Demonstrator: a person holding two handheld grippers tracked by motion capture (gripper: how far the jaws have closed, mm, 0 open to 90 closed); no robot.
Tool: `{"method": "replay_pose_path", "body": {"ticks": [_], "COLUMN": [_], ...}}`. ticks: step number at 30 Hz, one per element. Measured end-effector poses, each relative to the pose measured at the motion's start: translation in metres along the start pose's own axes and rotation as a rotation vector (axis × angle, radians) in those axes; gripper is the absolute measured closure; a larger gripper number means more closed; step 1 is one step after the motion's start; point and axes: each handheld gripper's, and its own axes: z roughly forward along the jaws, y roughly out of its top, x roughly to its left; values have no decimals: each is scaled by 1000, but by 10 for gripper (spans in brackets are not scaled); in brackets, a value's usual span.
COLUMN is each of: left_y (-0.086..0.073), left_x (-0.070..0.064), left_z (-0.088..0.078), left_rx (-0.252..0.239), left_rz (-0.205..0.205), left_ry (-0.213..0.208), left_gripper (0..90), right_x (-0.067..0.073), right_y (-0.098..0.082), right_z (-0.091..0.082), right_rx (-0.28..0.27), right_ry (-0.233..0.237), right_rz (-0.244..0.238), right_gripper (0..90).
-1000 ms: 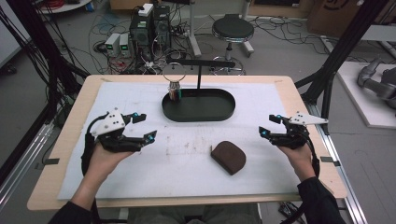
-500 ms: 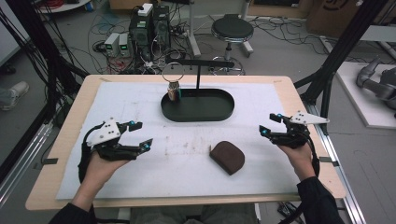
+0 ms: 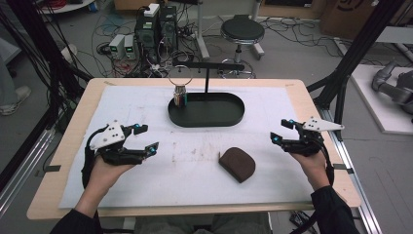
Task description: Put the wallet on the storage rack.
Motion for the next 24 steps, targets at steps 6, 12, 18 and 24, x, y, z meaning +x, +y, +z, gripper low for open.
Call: {"method": "replay_pose_path", "body": {"ticks": [6,12,18,24], "left_y": [-3,-4,-4,-4], "left_x": [3,4,8,12], "left_z": [-3,-6,-9,-12], "left_rx": [3,6,5,-2], "left_rz": [-6,-9,-17,-25], "left_ry": [12,25,37,48], "left_gripper": [285,284,284,285], "right_x": [0,0,2,3], "right_y": [0,0,-4,-4], "right_z": [0,3,3,2], "right_rx": [0,8,8,8], "right_ry": [3,9,10,10], "right_rz": [-1,-1,-9,-5], "right_gripper": [261,261,261,261]}}
